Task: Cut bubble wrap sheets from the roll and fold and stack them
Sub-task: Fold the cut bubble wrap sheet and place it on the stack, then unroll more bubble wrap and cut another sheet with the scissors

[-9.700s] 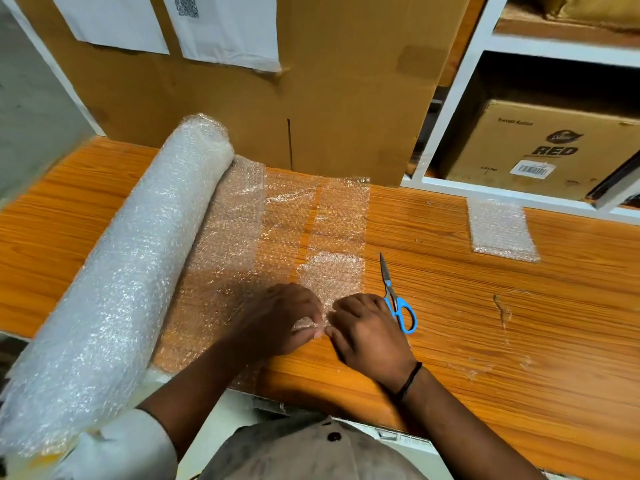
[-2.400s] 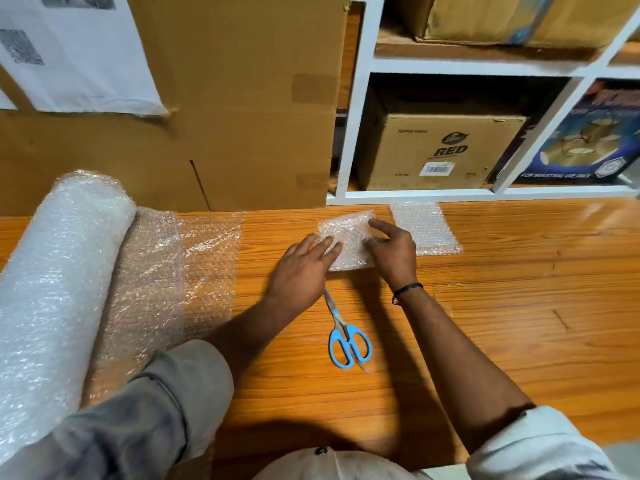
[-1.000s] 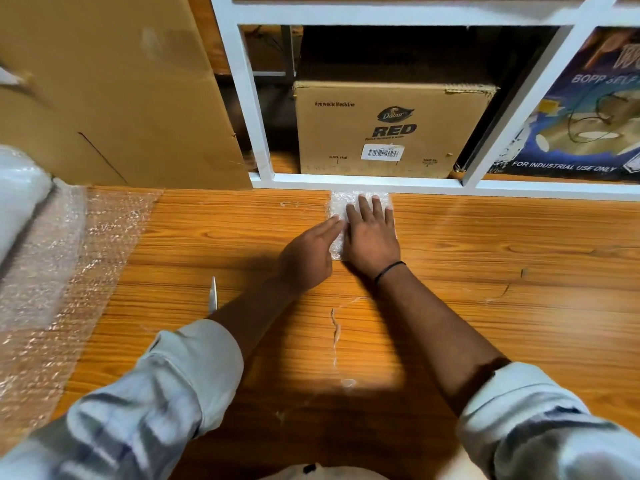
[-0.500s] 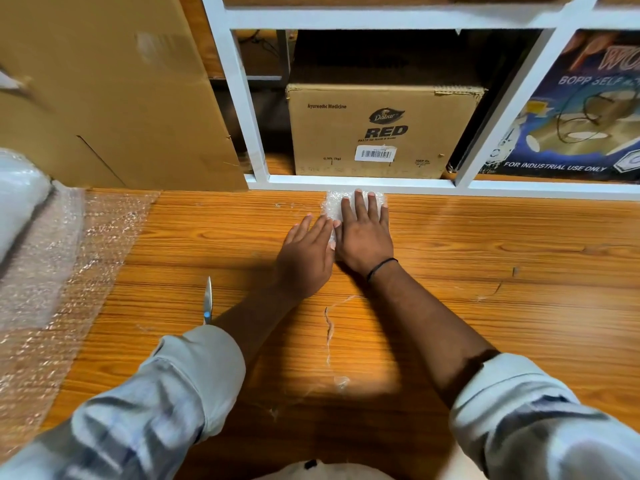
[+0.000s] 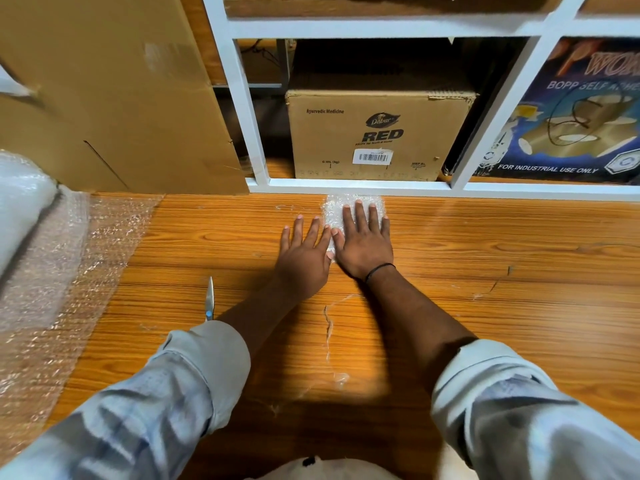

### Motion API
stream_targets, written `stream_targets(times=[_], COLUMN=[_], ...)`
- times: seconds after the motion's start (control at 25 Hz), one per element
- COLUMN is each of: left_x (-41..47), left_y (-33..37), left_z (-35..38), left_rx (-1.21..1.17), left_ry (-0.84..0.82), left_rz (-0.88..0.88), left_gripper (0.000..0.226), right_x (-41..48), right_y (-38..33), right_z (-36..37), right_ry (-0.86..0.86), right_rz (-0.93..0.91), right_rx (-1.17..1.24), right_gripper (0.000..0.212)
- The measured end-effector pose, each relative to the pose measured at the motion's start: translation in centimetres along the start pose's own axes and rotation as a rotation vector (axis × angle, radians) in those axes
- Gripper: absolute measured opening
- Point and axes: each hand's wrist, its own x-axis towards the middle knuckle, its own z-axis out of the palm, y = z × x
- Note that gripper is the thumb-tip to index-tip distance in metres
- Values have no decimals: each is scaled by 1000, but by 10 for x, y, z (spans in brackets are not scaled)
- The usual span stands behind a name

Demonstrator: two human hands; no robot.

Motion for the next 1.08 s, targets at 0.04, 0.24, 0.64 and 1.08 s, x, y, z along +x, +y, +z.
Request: stream_targets(times=[0.04,0.24,0.64,1.08], left_x=[-2,-31,-95,-188], left_y=[0,-11,-75,-242], left_z=[-4,-28,-57,-79], left_rx=[-11,-58,-111,-104], left_ry=[-3,53,79,94], left_rz=[-9,-18,-73,-223], left_gripper=[61,63,54,50], right_x=[-2,-34,-85,-98], right_y=[0,-13,-126,-311], right_z=[-3,-15,-8,23], right_ry=[-11,137,226,195], right_rz=[-5,5,-135,-211], right_rx=[14,141,217,368], right_gripper=[70,72,65,63])
